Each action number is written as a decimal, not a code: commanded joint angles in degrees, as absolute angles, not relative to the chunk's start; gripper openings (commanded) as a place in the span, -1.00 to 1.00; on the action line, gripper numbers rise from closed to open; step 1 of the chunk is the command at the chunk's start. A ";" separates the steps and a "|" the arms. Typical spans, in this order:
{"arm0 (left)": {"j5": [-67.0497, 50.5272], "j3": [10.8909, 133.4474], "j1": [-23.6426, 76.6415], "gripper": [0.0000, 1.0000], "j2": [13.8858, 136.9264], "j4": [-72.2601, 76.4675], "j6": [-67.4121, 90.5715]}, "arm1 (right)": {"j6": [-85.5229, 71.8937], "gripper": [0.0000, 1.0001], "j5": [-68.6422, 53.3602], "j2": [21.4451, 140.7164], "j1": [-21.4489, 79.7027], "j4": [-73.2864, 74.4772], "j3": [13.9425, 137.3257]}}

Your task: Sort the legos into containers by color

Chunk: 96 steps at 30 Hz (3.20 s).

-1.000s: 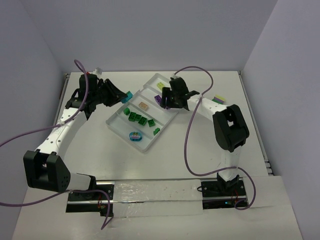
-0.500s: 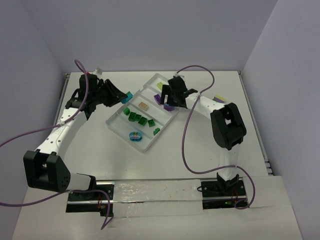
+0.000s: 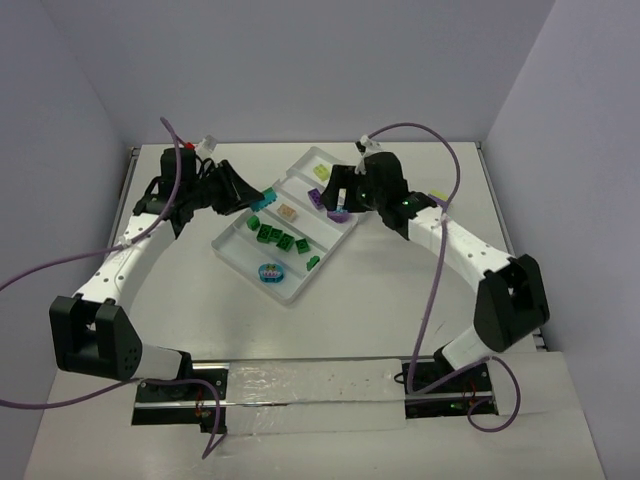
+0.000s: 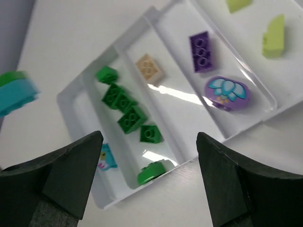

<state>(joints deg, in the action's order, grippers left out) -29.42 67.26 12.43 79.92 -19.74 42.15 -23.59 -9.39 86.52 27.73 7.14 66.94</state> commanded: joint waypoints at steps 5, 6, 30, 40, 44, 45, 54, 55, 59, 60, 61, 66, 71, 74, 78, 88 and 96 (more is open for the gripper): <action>-53.69 63.94 12.63 -1.00 83.74 -0.76 45.20 | -17.87 0.72 -36.19 77.28 28.36 -4.92 59.04; -55.31 63.34 12.81 -1.00 84.11 1.41 46.01 | -17.89 0.71 -37.55 77.41 28.34 -4.71 59.32; -62.31 52.89 16.08 -0.99 82.91 34.95 66.29 | -40.84 0.57 -43.61 82.79 28.13 -34.35 54.17; -62.33 52.91 16.08 -1.00 83.04 36.56 66.96 | -52.72 -0.05 -47.74 85.73 27.76 -48.34 51.51; -62.12 53.00 16.08 -1.00 82.88 36.14 66.71 | -54.93 -0.56 -48.78 86.47 27.69 -51.06 51.07; -61.74 53.12 16.07 -1.00 82.80 35.76 66.54 | -54.95 -0.64 -49.00 86.69 27.69 -51.18 51.06; -60.11 55.07 14.99 -1.00 82.95 37.35 68.67 | -41.82 -1.00 -48.98 86.34 27.85 -34.93 50.69; -60.12 55.39 14.96 -1.00 83.11 37.35 68.76 | -38.44 -1.00 -47.70 85.71 27.91 -30.30 51.26; -60.03 56.46 14.91 -1.00 83.64 37.00 68.70 | -27.60 -1.00 -40.57 84.14 28.09 -14.96 53.50; -60.01 56.88 14.85 -1.00 83.77 36.96 68.63 | -25.19 -1.00 -38.25 83.82 28.04 -11.09 54.00; -59.89 57.05 14.85 -1.00 83.90 36.58 68.50 | -24.58 -1.00 -37.39 83.57 28.04 -10.00 54.39; -59.12 57.58 14.47 -1.00 84.53 35.88 68.62 | -23.35 -1.00 -34.03 81.29 28.14 -7.88 54.41; -51.52 62.21 10.25 -1.00 82.20 17.95 61.70 | -22.05 -1.00 -28.49 81.79 31.06 -5.44 54.67; -44.41 65.57 7.57 -1.00 80.69 4.83 54.43 | -22.80 -1.00 -26.98 83.93 34.33 -5.92 55.28; -34.09 66.94 5.48 -1.00 77.53 -5.93 52.44 | -24.20 -1.00 -24.44 88.49 39.05 -7.03 58.21; -18.52 68.01 4.61 -0.99 69.31 -17.56 50.63 | -23.74 -0.98 -21.12 103.83 45.42 -2.03 73.06; -15.65 68.20 4.14 -0.99 65.96 -20.09 49.93 | -24.28 -0.75 -19.81 114.48 47.34 1.92 84.99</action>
